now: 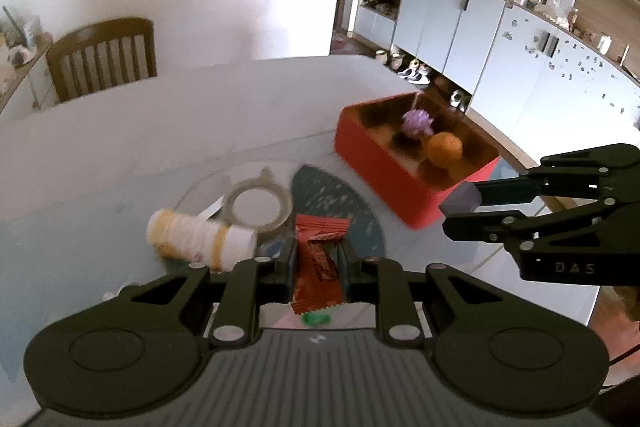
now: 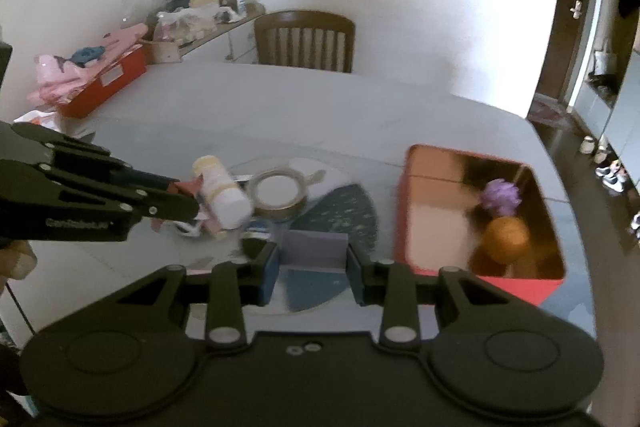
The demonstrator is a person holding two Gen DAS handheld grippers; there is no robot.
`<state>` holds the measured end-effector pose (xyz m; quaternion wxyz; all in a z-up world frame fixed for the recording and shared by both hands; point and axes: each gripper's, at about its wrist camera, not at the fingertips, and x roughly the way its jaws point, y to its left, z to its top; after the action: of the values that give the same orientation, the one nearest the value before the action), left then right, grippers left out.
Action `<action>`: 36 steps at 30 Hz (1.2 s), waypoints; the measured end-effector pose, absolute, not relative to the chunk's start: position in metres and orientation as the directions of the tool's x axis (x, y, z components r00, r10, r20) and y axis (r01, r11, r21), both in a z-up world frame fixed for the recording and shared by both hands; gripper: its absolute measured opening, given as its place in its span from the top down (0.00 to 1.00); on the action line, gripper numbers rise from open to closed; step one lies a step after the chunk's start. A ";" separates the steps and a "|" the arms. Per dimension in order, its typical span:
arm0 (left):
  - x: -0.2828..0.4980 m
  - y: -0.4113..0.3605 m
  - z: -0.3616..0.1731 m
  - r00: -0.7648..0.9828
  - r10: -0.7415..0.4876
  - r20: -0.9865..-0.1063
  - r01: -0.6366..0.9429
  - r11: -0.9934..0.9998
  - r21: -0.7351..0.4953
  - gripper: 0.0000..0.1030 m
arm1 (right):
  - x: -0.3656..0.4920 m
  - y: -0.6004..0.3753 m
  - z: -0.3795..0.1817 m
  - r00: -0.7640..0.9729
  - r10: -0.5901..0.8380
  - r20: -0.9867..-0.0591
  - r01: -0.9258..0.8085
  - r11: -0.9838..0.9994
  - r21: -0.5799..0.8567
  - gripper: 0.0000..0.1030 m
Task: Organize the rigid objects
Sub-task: 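Carry the red packet and dark eraser into the red box and release them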
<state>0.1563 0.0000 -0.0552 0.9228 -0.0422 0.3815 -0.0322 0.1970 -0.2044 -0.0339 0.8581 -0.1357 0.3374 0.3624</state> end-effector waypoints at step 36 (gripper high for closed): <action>0.371 -0.125 -0.092 0.621 -0.014 -0.784 0.062 0.998 0.031 0.80 | 0.341 -0.255 -0.086 0.406 0.517 -0.754 -0.777 0.629 0.013 0.67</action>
<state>0.3711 -0.1245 -0.0922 0.8997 0.0276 0.4350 -0.0211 0.3408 -0.2549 -0.0858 0.8204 -0.1730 0.3761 0.3945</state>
